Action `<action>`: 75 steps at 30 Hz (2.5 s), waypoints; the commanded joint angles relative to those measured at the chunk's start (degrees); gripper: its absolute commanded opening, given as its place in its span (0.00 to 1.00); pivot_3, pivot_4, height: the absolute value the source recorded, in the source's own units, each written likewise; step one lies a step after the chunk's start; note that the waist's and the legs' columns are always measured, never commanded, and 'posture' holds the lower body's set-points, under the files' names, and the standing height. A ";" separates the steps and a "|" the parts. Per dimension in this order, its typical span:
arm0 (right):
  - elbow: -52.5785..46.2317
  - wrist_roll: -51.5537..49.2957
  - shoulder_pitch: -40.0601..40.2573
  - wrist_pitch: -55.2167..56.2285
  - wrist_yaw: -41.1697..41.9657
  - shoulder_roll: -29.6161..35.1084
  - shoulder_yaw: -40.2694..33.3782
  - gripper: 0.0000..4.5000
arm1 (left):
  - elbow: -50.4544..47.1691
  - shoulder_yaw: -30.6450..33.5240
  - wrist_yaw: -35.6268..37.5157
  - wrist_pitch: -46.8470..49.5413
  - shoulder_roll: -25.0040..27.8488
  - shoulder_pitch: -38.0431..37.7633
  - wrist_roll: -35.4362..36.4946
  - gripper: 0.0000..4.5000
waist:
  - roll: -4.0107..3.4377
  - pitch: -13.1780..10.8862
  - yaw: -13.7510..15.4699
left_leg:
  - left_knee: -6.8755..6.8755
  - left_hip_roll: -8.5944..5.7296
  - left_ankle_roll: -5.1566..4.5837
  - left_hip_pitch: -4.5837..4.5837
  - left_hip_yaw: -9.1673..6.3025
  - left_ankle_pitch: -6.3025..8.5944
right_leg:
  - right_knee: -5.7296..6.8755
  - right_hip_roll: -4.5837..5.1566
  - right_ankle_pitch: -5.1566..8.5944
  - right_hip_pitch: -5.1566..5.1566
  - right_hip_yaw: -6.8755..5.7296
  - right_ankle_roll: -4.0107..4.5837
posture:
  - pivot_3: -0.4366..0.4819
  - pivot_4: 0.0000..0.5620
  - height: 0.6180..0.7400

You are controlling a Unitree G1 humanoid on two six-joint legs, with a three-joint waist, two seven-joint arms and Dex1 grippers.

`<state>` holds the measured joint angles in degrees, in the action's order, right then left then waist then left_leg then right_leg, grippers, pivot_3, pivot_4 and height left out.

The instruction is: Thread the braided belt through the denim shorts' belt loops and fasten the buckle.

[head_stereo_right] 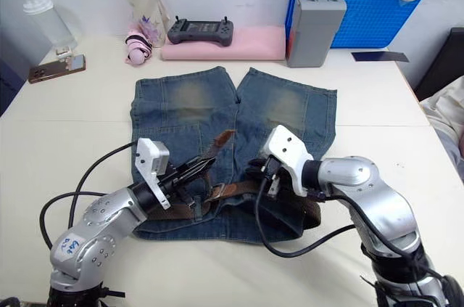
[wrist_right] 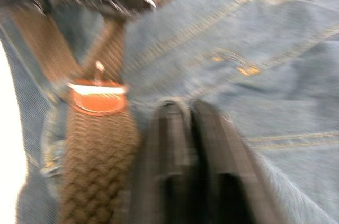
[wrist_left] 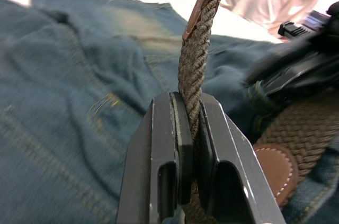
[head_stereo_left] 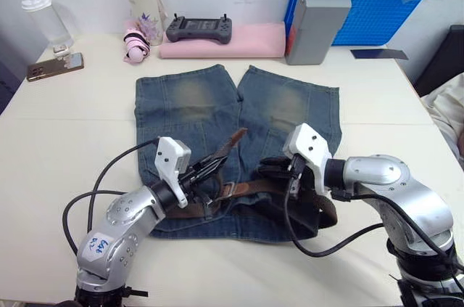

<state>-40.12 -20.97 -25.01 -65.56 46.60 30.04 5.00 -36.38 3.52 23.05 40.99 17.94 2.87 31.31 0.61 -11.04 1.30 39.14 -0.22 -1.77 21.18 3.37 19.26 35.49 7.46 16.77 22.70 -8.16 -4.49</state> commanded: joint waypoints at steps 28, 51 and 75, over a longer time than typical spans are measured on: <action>-2.84 -17.79 -4.20 2.45 -0.91 12.11 -5.57 0.75 | -4.03 -0.35 0.67 -0.89 2.26 -1.69 5.35 0.00 | -0.07 -0.05 -0.02 | -0.03 0.01 -0.12 0.03 0.08 0.10 | -0.46 -0.01 -0.02 -0.03 0.01 -0.03 | 0.48 0.27 0.77; 6.71 -0.44 -0.02 6.75 -15.71 1.48 23.12 0.02 | -3.72 7.38 1.75 -6.19 6.65 -17.54 3.55 0.00 | -0.19 -0.09 -0.44 | -0.03 0.01 -0.10 -0.06 0.13 0.13 | -0.41 -0.01 -0.03 -0.01 0.11 -0.06 | 0.48 0.27 0.77; 1.32 -3.77 -1.79 6.12 -11.41 1.75 20.05 0.02 | 0.13 6.31 3.31 -11.35 7.26 -20.18 0.41 0.00 | -0.39 -0.22 -0.09 | -0.07 0.03 -0.19 0.08 0.13 0.32 | -0.51 0.05 -0.02 0.12 0.12 -0.03 | 0.48 0.27 0.77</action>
<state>-37.58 -25.15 -26.15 -60.12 35.15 31.73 24.55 -35.65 10.15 26.29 30.49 24.93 -17.35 32.21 0.22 -11.26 1.21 39.07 -0.19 -1.96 21.26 3.49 19.58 34.98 7.50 16.75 22.82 -8.04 -4.52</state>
